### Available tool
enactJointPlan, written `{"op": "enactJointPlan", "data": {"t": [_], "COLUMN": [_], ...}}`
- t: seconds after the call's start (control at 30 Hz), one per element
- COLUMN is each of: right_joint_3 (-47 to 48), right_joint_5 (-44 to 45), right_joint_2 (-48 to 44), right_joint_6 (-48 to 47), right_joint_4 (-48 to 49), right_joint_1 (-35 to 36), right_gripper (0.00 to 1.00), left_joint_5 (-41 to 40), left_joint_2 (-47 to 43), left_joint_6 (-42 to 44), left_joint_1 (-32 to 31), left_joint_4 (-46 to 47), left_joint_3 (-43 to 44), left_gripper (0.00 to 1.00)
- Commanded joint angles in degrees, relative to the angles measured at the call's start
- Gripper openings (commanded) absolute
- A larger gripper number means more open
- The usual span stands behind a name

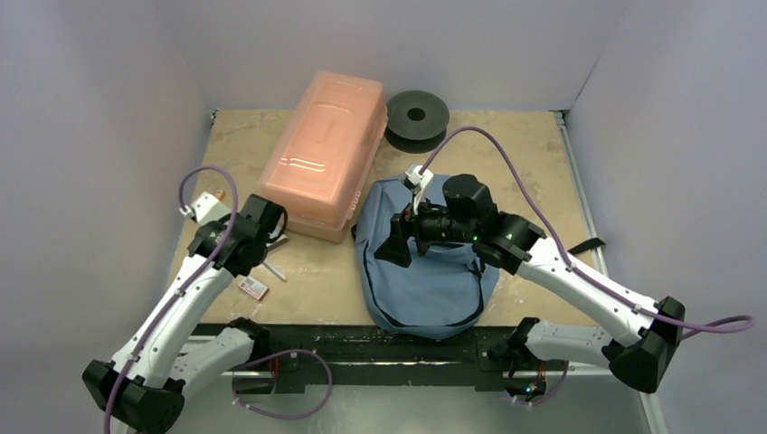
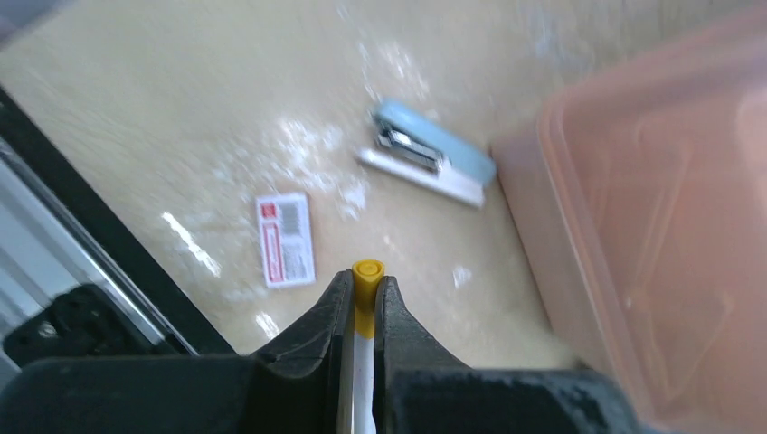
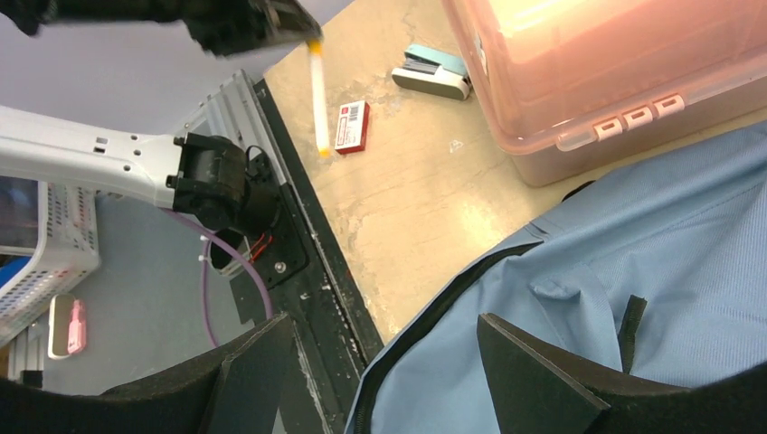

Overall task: Pack the student bag
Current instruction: Pick up the stationery from the center of the board.

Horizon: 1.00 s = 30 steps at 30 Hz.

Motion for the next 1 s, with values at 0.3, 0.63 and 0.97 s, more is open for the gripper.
{"op": "enactJointPlan", "data": {"t": [0.3, 0.63, 0.97], "right_joint_3": [-0.7, -0.2, 2.0], "right_joint_5": [-6.5, -5.5, 10.0], "right_joint_2": [5.6, 15.7, 19.7], "right_joint_6": [-0.4, 13.7, 13.6], "right_joint_4": [5.3, 20.2, 22.4], "right_joint_1": [0.8, 4.5, 11.5], "right_gripper": [0.82, 0.89, 0.82], "left_joint_5": [7.7, 17.7, 18.5], "left_joint_2": [-1.6, -8.8, -6.0], "left_joint_6": [1.4, -2.3, -8.0], "left_joint_1": [4.6, -4.3, -9.0], "left_joint_4": [6.9, 16.6, 11.4], "left_joint_3": [-3.9, -3.2, 0.8], "left_gripper": [0.0, 0.0, 0.0]}}
